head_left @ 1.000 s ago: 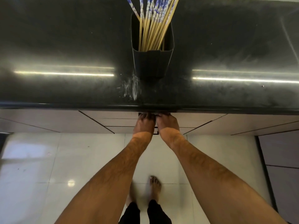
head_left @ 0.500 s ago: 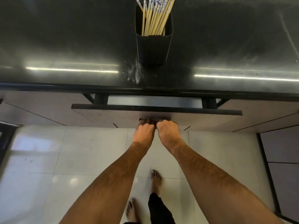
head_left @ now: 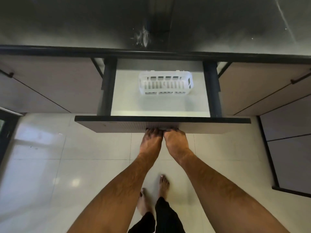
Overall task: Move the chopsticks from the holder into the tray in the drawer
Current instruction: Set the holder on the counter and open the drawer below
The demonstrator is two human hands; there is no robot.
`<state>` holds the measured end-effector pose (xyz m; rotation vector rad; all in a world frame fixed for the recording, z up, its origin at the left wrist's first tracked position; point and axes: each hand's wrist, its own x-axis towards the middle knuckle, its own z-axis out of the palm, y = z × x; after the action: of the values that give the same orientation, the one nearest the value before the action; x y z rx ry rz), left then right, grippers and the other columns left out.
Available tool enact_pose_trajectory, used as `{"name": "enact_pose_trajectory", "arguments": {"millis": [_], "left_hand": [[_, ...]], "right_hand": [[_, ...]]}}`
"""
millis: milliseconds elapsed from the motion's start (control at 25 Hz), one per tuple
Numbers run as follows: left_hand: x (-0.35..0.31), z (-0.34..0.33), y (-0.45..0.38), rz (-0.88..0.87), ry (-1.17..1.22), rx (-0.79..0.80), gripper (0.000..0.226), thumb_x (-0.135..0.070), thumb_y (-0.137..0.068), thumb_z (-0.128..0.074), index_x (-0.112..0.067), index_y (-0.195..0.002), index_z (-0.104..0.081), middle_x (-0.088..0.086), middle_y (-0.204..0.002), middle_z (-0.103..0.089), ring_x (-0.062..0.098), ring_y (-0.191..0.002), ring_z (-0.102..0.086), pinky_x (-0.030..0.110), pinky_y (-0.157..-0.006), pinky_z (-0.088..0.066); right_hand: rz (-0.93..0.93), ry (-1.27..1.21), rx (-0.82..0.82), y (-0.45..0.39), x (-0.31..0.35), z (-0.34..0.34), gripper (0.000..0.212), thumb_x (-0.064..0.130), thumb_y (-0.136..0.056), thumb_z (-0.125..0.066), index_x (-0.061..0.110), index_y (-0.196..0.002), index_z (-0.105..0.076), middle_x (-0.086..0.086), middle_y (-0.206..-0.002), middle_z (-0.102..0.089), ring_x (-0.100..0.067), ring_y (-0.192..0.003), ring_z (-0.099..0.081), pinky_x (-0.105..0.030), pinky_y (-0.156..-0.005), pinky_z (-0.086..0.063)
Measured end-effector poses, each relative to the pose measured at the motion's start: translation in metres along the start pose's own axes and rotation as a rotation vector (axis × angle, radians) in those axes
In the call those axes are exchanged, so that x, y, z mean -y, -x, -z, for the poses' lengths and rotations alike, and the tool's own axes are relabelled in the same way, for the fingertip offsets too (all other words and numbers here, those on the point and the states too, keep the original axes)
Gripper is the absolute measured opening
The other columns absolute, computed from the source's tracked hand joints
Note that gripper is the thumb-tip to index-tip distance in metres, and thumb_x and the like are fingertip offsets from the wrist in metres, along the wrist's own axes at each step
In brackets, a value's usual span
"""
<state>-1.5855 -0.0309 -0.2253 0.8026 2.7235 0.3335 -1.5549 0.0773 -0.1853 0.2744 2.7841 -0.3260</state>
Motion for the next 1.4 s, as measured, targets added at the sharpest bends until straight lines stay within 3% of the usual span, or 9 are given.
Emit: {"name": "enact_pose_trajectory", "arguments": {"millis": [160,240,520,880,1200,1280,1400], "left_hand": [[-0.010,-0.020,0.061,-0.019,-0.092,0.023,0.089,-0.015,-0.080,-0.083,-0.014,-0.155,-0.034,0.010,-0.156,-0.045,0.028,-0.147,-0.038,0.039,-0.124,-0.007],[-0.011,-0.023,0.072,-0.012,-0.119,0.004,0.093,-0.016,-0.076,-0.088,-0.013,-0.154,-0.038,0.011,-0.154,-0.048,0.029,-0.146,-0.040,0.040,-0.124,-0.010],[-0.029,-0.034,0.135,-0.032,-0.122,-0.019,0.068,-0.009,-0.071,-0.088,-0.011,-0.134,-0.061,0.009,-0.128,-0.068,0.025,-0.124,-0.061,0.038,-0.118,-0.039],[-0.034,-0.037,0.151,0.018,-0.065,-0.065,0.064,-0.013,-0.091,-0.072,-0.012,-0.149,-0.044,0.011,-0.148,-0.052,0.027,-0.143,-0.044,0.038,-0.126,-0.017],[-0.031,-0.020,0.162,-0.082,0.032,-0.048,0.052,-0.016,-0.101,-0.058,-0.017,-0.151,-0.044,0.006,-0.151,-0.052,0.027,-0.143,-0.045,0.043,-0.126,-0.023],[-0.034,-0.004,0.171,-0.117,0.035,-0.089,0.045,-0.018,-0.101,-0.059,-0.014,-0.145,-0.051,0.008,-0.142,-0.060,0.028,-0.135,-0.053,0.041,-0.124,-0.029],[-0.038,0.028,0.170,-0.215,0.034,-0.205,0.022,-0.015,-0.094,-0.069,-0.009,-0.115,-0.069,0.010,-0.108,-0.073,0.026,-0.101,-0.069,0.037,-0.103,-0.050]], "right_hand": [[0.005,-0.023,-0.012,0.050,0.004,-0.027,0.036,0.022,-0.099,-0.064,0.017,-0.135,-0.060,-0.006,-0.130,-0.067,-0.025,-0.120,-0.062,-0.037,-0.113,-0.044],[0.025,-0.001,-0.015,0.063,0.005,-0.035,0.039,0.021,-0.099,-0.064,0.018,-0.136,-0.058,-0.005,-0.134,-0.065,-0.025,-0.125,-0.060,-0.038,-0.115,-0.041],[0.075,0.053,-0.010,0.126,0.009,-0.058,0.034,0.017,-0.098,-0.065,0.017,-0.132,-0.060,-0.006,-0.131,-0.067,-0.025,-0.123,-0.061,-0.038,-0.111,-0.045],[0.071,0.052,-0.059,0.136,0.012,-0.062,0.031,0.019,-0.098,-0.065,0.016,-0.128,-0.063,-0.007,-0.123,-0.069,-0.024,-0.113,-0.065,-0.037,-0.108,-0.048],[0.131,-0.119,-0.145,0.161,0.008,-0.065,0.037,0.019,-0.099,-0.064,0.013,-0.136,-0.060,-0.008,-0.134,-0.065,-0.025,-0.121,-0.062,-0.035,-0.113,-0.045],[0.158,-0.168,-0.217,0.174,0.014,-0.050,0.036,0.018,-0.097,-0.067,0.007,-0.132,-0.064,-0.013,-0.126,-0.069,-0.029,-0.114,-0.067,-0.038,-0.108,-0.051],[0.248,-0.188,-0.384,0.182,0.015,-0.024,0.024,0.009,-0.088,-0.076,0.001,-0.110,-0.072,-0.017,-0.100,-0.074,-0.030,-0.089,-0.071,-0.039,-0.084,-0.062]]}}
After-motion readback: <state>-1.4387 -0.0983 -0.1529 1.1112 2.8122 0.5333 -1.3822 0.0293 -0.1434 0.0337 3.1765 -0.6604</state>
